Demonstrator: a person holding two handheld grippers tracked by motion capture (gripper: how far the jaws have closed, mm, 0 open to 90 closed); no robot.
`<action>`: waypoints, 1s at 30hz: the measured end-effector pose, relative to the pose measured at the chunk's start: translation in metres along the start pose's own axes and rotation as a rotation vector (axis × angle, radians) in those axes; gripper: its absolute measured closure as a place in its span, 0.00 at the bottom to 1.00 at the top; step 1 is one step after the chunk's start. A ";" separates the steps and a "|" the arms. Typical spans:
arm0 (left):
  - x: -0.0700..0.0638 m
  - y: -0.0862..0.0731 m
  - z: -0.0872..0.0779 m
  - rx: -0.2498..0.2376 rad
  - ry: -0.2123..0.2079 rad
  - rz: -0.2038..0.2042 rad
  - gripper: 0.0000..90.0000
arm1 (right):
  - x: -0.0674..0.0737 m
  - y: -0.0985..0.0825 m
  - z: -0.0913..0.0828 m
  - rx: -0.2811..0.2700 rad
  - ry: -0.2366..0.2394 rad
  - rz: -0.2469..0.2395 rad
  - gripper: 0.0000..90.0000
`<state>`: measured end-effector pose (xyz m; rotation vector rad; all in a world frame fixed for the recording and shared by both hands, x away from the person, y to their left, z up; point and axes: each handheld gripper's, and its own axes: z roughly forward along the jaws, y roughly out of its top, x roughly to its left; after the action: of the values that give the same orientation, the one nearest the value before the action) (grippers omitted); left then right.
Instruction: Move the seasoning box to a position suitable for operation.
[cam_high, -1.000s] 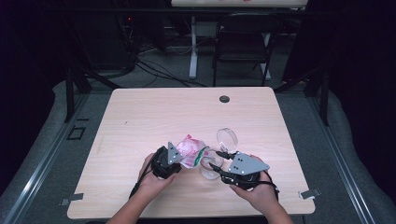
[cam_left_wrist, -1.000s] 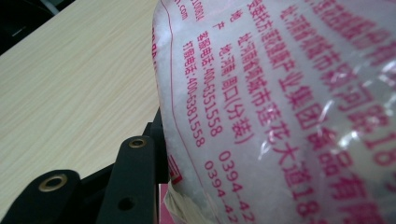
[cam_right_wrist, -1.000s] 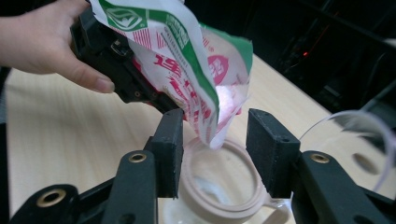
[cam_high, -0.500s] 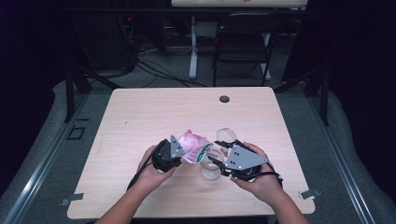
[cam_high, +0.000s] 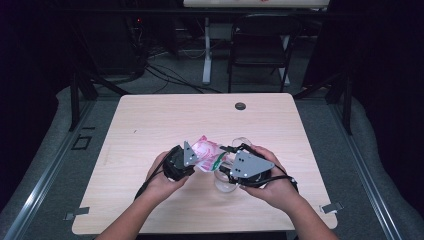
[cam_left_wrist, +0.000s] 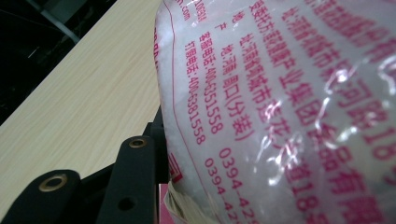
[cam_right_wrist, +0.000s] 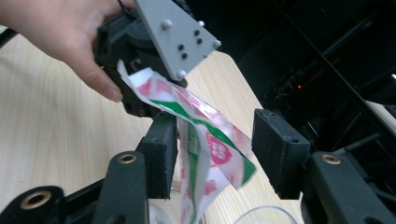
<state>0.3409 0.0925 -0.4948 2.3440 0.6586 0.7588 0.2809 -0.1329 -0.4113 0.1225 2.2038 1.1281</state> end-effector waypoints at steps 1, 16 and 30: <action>0.001 0.000 0.000 -0.003 0.004 0.001 0.67 | 0.000 0.001 0.001 -0.001 0.007 0.000 0.58; 0.002 0.001 0.003 0.013 0.023 0.016 0.67 | 0.001 0.003 0.006 0.038 0.062 0.018 0.70; 0.003 0.002 0.004 0.020 0.039 0.044 0.67 | -0.001 0.000 0.010 0.071 0.132 0.091 0.91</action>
<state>0.3457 0.0914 -0.4950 2.3741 0.6353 0.8230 0.2875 -0.1264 -0.4156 0.1851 2.3777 1.1356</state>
